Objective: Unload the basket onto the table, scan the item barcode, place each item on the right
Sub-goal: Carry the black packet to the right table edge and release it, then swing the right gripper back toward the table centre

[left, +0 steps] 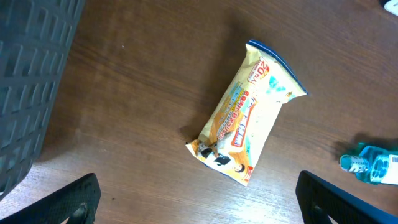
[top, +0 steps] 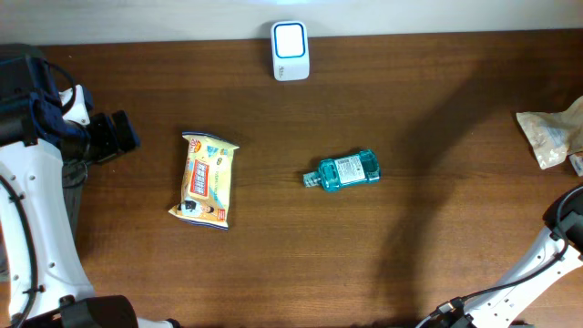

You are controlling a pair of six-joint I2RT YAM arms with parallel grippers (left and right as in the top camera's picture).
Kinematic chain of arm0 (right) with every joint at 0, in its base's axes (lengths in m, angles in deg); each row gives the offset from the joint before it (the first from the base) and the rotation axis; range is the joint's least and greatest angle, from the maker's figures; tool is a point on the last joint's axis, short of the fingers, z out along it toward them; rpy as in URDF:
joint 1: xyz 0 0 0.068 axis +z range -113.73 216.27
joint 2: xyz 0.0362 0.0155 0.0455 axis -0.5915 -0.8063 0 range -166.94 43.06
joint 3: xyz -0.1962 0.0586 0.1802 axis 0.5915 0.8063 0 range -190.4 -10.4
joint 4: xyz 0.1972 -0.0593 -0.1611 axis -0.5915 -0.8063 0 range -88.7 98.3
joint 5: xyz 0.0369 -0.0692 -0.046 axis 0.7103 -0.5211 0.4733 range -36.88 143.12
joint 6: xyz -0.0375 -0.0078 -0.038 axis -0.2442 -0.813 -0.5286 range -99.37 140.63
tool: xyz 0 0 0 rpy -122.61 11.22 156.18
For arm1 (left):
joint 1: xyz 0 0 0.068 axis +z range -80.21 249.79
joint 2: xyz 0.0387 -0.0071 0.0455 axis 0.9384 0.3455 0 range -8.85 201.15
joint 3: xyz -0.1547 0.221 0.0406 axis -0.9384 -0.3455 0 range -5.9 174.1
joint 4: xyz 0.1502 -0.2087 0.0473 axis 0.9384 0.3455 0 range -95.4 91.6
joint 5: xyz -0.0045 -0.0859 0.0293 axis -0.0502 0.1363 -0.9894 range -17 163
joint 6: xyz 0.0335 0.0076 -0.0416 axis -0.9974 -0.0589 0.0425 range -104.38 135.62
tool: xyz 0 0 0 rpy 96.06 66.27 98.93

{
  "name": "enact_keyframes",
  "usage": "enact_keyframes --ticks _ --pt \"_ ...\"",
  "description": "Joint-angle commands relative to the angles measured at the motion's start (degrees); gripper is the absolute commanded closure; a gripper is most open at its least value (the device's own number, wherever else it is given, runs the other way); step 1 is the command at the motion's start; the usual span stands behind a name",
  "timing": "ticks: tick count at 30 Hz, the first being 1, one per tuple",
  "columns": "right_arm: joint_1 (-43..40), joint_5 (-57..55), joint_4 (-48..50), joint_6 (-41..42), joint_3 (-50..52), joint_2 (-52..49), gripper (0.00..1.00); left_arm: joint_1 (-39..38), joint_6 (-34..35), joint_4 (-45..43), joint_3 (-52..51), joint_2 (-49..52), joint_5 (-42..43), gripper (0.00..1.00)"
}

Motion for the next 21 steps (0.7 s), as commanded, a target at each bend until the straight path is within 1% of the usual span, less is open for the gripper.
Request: enact_keyframes --ticks 1,3,5,6,7,8,10,11,16,19,21 --pt "-0.39 0.42 -0.04 0.44 0.2 2.01 0.86 0.2 0.31 -0.07 -0.15 -0.76 0.55 0.01" --pt "-0.42 2.38 -0.11 0.46 0.24 2.01 0.82 0.2 0.31 -0.07 -0.17 -0.76 0.55 0.01" --pt "-0.39 3.21 -0.33 0.46 0.24 2.01 0.74 0.2 0.31 -0.07 -0.15 -0.76 0.55 0.01" --pt "-0.37 3.5 -0.44 0.46 0.24 2.01 0.66 0.2 0.31 -0.07 -0.15 -0.76 0.55 0.01" --pt "-0.35 3.82 -0.66 0.44 0.24 2.01 0.55 0.2 0.31 -0.07 -0.15 -0.76 0.55 0.01" --pt "-0.28 3.85 -0.96 0.46 0.2 2.01 0.5 0.2 0.31 -0.07 -0.15 -0.76 0.55 0.01" --pt "-0.02 4.26 -2.1 0.44 -0.46 2.12 0.44 0.2 0.31 -0.07 -0.15 -0.76 0.55 0.01" --pt "0.39 4.26 -3.23 0.42 -1.46 2.25 0.42 0.2 0.31 -0.07 -0.15 -0.76 0.55 0.01" --pt "2.89 5.29 -7.02 0.42 -5.77 5.07 0.42 0.2 0.31 -0.07 -0.17 -0.76 0.55 0.01" --pt "6.25 13.94 -8.57 -0.04 -7.91 9.01 0.42 0.2 0.31 -0.07 -0.15 -0.76 0.55 0.01" --pt "10.1 27.71 -8.07 -4.59 -7.98 13.0 0.42 0.2 0.31 -0.07 -0.17 -0.76 0.55 0.01"
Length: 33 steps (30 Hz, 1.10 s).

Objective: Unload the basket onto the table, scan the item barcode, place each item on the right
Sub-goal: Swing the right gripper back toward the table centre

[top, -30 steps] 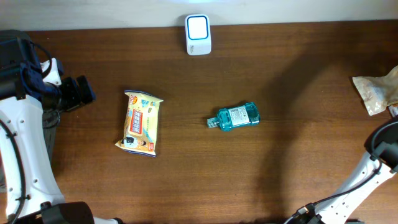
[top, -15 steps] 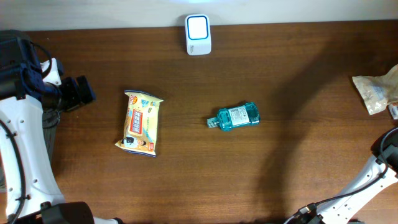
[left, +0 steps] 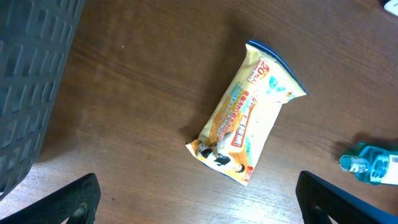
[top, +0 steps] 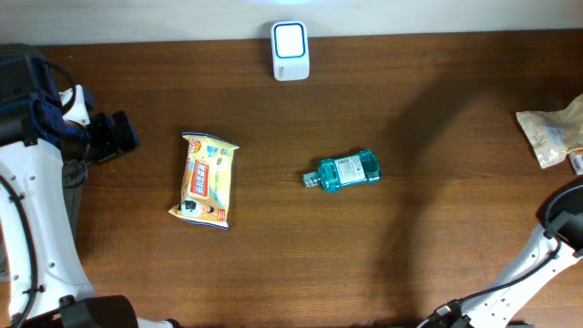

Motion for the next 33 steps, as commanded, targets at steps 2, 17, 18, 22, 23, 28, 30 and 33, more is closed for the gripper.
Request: enact_keyframes --ticks 2,17,18,22,23,28,30,33 --pt "9.31 26.27 0.24 -5.64 -2.4 10.86 0.4 0.2 0.33 -0.07 -0.17 -0.76 0.55 0.01" --pt "50.58 45.44 -1.09 -5.38 -2.21 9.66 0.01 0.2 0.33 -0.07 -0.17 -0.76 0.55 0.01" --pt "54.27 44.59 -0.59 -5.4 -2.21 8.72 0.01 0.2 0.33 -0.07 -0.17 -0.76 0.55 0.01" --pt "64.06 43.52 1.9 -3.37 -2.21 3.85 0.28 0.2 0.33 -0.07 -0.17 -0.76 0.55 0.01" --pt "66.31 43.58 2.51 -2.1 -2.21 2.29 0.39 0.2 0.33 -0.07 -0.15 -0.76 0.55 0.01" --pt "74.31 43.8 5.75 0.26 -2.21 -3.13 0.73 0.2 0.33 -0.07 -0.15 -0.76 0.55 0.01" --pt "76.96 43.74 6.56 0.24 -2.21 -4.26 0.77 0.2 0.33 -0.07 -0.17 -0.76 0.55 0.01" --pt "79.84 43.39 7.54 0.24 -2.21 -4.9 0.78 0.2 0.33 -0.07 -0.15 -0.76 0.55 0.01"
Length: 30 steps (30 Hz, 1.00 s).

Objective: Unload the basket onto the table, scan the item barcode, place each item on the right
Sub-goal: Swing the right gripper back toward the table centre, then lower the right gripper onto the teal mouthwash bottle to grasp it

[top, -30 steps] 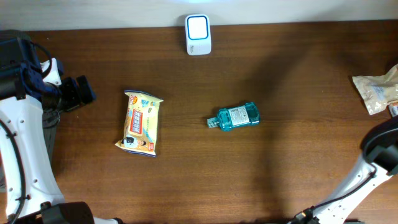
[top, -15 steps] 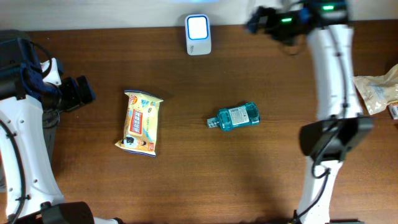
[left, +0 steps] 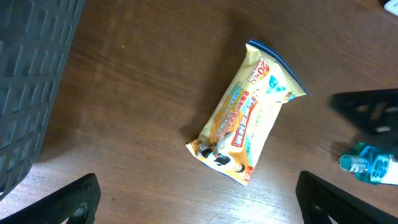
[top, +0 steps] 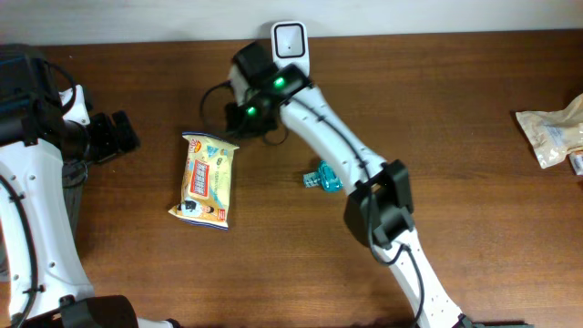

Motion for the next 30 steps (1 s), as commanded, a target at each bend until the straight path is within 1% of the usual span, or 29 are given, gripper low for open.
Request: enact_keyframes --ticks 1,3,5,7,10,16,18,26,30 --pt "3.5 -1.97 1.16 0.85 -0.07 -0.33 0.8 0.2 0.31 -0.07 -0.15 -0.76 0.55 0.01" --pt "4.09 -8.41 0.0 3.58 -0.07 -0.52 0.85 0.2 0.31 -0.07 -0.17 -0.76 0.55 0.01" --pt "3.65 -16.94 -3.1 7.58 -0.07 -0.52 0.85 0.2 0.31 -0.07 -0.17 -0.76 0.55 0.01" --pt "2.23 -20.52 -6.19 9.11 -0.09 -0.5 0.88 0.2 0.31 -0.07 -0.17 -0.76 0.55 0.01" --pt "-1.22 -21.59 -12.41 9.49 -0.09 -0.5 0.9 0.2 0.31 -0.07 -0.15 -0.76 0.55 0.01" --pt "-8.68 -23.43 -26.1 9.22 0.0 -0.52 0.9 0.2 0.31 -0.07 -0.17 -0.76 0.37 0.01" --pt "-10.73 -23.71 -29.2 9.22 0.57 -0.52 0.95 0.2 0.31 -0.07 -0.17 -0.76 0.37 0.01" --pt "-11.8 -24.65 -27.98 9.07 7.98 -0.52 0.96 0.2 0.31 -0.07 -0.17 -0.76 0.37 0.01" --pt "-11.8 -24.83 -28.44 9.05 9.38 -0.52 0.95 0.2 0.31 -0.07 -0.17 -0.76 0.39 0.01"
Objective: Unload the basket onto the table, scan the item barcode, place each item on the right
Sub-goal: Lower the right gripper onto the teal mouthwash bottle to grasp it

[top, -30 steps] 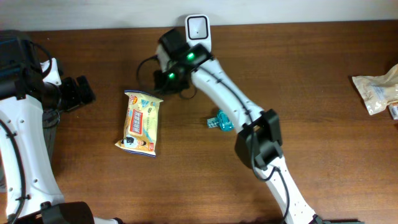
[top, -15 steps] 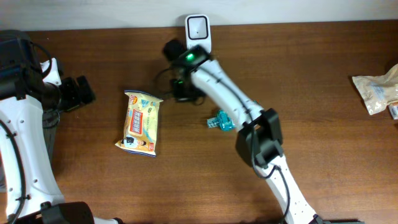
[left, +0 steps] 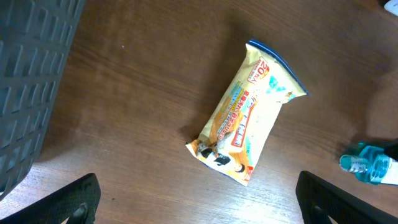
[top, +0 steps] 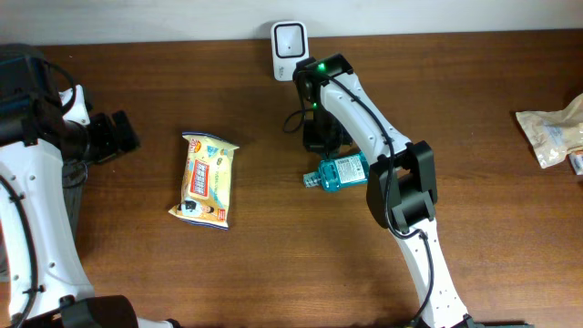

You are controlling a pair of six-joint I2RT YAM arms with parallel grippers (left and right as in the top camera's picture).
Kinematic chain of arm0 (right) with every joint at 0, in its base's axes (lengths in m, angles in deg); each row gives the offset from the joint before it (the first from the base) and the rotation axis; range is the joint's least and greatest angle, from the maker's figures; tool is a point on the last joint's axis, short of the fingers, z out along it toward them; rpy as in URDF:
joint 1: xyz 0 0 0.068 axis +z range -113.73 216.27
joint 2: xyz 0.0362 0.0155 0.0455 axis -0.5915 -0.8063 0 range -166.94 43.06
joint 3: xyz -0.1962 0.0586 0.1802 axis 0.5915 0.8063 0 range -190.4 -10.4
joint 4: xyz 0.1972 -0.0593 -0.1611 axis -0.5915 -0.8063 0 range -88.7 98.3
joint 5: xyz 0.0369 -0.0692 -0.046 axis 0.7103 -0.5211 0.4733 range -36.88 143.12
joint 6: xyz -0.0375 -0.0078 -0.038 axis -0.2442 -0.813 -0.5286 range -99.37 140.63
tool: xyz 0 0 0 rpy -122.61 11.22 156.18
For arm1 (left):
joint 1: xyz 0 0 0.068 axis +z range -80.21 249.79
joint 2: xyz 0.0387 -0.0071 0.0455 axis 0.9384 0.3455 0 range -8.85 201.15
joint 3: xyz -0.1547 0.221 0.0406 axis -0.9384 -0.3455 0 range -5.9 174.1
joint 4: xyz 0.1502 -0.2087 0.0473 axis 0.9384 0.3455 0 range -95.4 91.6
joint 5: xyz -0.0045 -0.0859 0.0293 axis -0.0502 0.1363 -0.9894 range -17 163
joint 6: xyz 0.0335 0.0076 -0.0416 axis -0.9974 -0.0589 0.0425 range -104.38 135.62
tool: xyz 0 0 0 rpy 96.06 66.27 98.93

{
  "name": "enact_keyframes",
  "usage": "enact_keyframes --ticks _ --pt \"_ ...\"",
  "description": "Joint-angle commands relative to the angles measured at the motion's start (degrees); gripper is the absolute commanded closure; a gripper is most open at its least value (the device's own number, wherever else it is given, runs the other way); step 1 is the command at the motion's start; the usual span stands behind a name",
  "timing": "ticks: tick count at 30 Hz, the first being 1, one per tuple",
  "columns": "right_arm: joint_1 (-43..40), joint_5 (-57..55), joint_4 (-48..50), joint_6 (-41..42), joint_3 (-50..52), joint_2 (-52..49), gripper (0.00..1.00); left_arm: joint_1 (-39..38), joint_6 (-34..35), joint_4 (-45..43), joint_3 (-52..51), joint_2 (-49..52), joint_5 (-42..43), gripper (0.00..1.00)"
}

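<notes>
A teal mouthwash bottle (top: 344,171) lies on its side mid-table, its cap (left: 352,163) at the right edge of the left wrist view. The white barcode scanner (top: 290,38) stands at the table's back edge. My right gripper (top: 321,137) hangs just above and behind the bottle's cap end; the overhead view does not show how its jaws stand. A yellow snack packet (top: 208,178) lies left of centre, also seen as the packet (left: 249,115). My left gripper (left: 199,205) is open and empty at the far left, well short of the packet.
A dark grey basket (left: 28,81) fills the left of the left wrist view. A crumpled beige bag (top: 551,132) lies at the table's right edge. The right arm's elbow (top: 401,187) sits over the table just right of the bottle.
My right gripper was near the packet's upper right corner, below the scanner; now it is further right, by the bottle's cap end. It has left the left wrist view. Left arm unchanged.
At the two oldest moments the right arm was drawn back at the table's right edge and the left gripper stood open at the left. Then the right arm stretched across to between scanner and packet. Now its gripper is by the bottle. Packet and bottle lie where they were.
</notes>
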Motion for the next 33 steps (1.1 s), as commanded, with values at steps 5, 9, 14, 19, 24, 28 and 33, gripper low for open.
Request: enact_keyframes --ticks 5,9,14,19,24,28,33 --pt "0.2 -4.0 -4.09 0.37 1.36 -0.17 0.95 0.2 0.33 -0.07 -0.15 -0.76 0.39 0.01" --pt "0.2 -6.01 -6.71 0.31 1.46 -0.15 0.95 0.2 0.33 -0.09 -0.15 -0.76 0.37 0.01" --pt "0.17 -5.84 -6.71 1.64 1.46 0.7 0.96 0.2 0.33 -0.07 -0.17 -0.76 0.37 0.01" --pt "-0.2 -7.87 -6.71 3.8 1.46 6.6 0.96 0.2 0.33 -0.07 -0.15 -0.76 0.39 0.01" --pt "-0.11 -8.85 -6.71 3.76 1.46 15.13 0.96 0.2 0.33 -0.07 -0.17 -0.76 0.39 0.01" --pt "-0.07 -10.99 -6.71 4.76 3.21 21.99 0.96 0.2 0.33 -0.07 -0.15 -0.76 0.37 0.01" --pt "-0.13 -16.28 -6.54 12.22 14.93 31.63 0.86 0.2 0.33 -0.07 -0.15 -0.76 0.37 0.01"
